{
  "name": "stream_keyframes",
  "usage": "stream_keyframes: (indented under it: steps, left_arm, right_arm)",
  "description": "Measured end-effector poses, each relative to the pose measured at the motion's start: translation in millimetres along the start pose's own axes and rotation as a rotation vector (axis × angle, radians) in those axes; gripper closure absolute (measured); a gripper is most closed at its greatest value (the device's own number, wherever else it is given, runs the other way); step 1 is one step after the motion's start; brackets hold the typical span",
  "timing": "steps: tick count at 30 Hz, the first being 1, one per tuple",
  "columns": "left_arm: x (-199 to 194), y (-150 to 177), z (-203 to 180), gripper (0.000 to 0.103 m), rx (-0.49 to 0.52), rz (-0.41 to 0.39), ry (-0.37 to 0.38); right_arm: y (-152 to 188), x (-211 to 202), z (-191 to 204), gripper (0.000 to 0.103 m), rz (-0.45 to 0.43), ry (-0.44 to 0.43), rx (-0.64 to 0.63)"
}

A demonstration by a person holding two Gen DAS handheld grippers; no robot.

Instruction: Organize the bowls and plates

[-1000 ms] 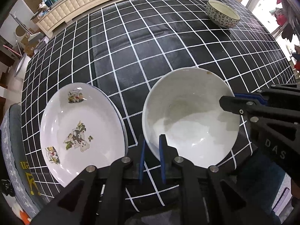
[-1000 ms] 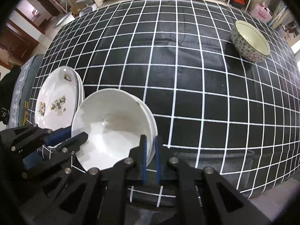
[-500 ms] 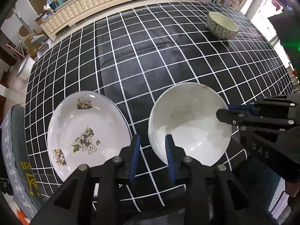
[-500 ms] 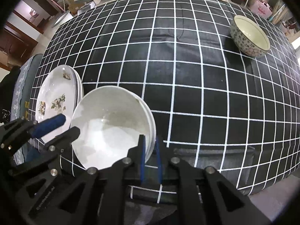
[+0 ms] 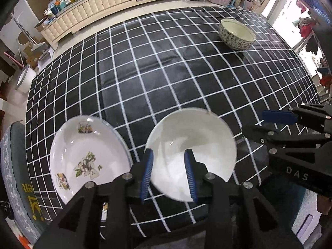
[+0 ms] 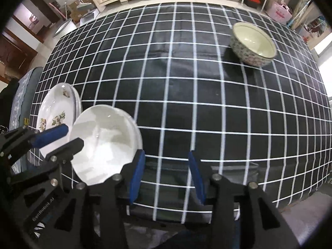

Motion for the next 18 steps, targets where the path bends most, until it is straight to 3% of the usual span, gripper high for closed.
stream_keyframes:
  steps: [18]
  left_arm:
    - [-18,-83,-51,0.07,0.018,-0.079,0.064]
  right_arm:
    - [-48,-52,-87,0.055,-0.095,-0.004,0.092]
Point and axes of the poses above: each gripper's, at about its wrist camera, not at the fingertips, and x roughly the way its jaws point, z to its left, y to its underside, the point moved 1 cm from there along x, roughly the way its jaws point, and after that the axes turned 2 degrees about -y, right-handed, at the moved point
